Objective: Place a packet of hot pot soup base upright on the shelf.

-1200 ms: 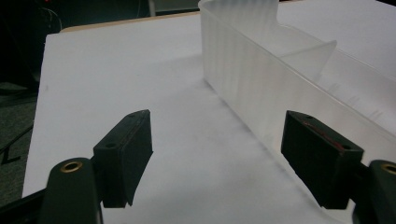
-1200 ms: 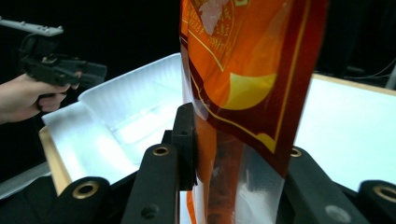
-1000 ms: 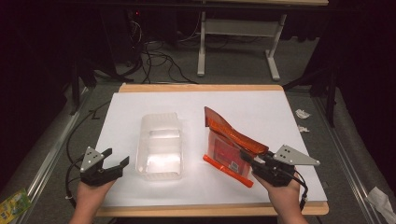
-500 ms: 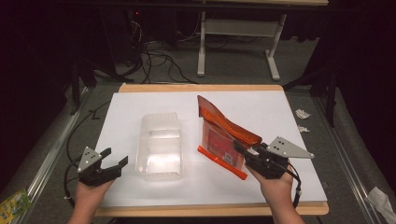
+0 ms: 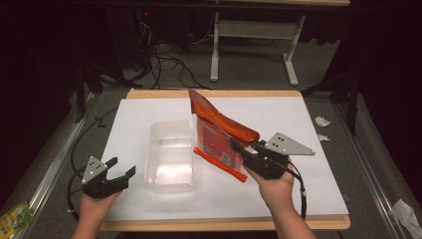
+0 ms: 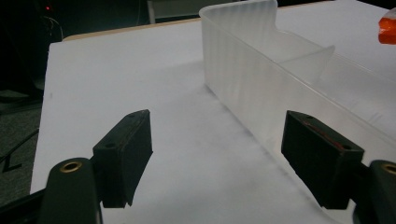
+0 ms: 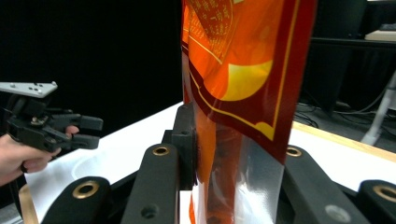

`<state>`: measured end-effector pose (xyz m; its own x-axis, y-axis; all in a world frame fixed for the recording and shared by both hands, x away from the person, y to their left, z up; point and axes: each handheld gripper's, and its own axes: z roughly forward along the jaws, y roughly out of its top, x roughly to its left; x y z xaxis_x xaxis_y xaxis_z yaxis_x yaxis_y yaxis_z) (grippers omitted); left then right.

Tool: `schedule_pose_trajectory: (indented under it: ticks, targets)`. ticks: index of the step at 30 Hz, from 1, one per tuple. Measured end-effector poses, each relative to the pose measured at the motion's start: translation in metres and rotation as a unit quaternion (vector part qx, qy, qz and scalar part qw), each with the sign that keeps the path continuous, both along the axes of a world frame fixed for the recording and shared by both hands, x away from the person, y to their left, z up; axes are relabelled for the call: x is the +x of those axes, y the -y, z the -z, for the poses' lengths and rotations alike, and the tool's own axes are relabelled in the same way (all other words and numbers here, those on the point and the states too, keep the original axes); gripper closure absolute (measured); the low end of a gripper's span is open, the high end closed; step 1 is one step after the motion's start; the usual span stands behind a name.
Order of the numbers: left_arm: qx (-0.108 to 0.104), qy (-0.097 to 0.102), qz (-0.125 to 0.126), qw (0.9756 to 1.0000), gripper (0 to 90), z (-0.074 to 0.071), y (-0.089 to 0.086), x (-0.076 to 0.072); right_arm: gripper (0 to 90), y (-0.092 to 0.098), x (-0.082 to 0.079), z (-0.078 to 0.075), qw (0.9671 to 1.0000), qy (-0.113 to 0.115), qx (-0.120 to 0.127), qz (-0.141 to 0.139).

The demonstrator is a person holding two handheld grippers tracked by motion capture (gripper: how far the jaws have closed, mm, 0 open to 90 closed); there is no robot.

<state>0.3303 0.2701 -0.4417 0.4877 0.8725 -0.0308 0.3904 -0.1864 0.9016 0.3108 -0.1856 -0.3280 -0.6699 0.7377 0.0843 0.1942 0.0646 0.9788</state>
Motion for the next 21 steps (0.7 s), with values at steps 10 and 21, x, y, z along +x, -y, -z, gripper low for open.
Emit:
schedule_pose_trajectory:
  ticks: [10, 21]
  targets:
    - [-0.002, 0.001, 0.001, 1.0000, 25.2, 0.000, -0.001, -0.001, 72.8, -0.041, 0.014, -0.005, 0.9999, 0.002, -0.001, -0.012]
    - [-0.007, 0.000, 0.000, 1.0000, 25.1, 0.000, -0.002, 0.000, 72.8, -0.074, 0.028, -0.002, 0.9998, 0.001, -0.008, -0.017]
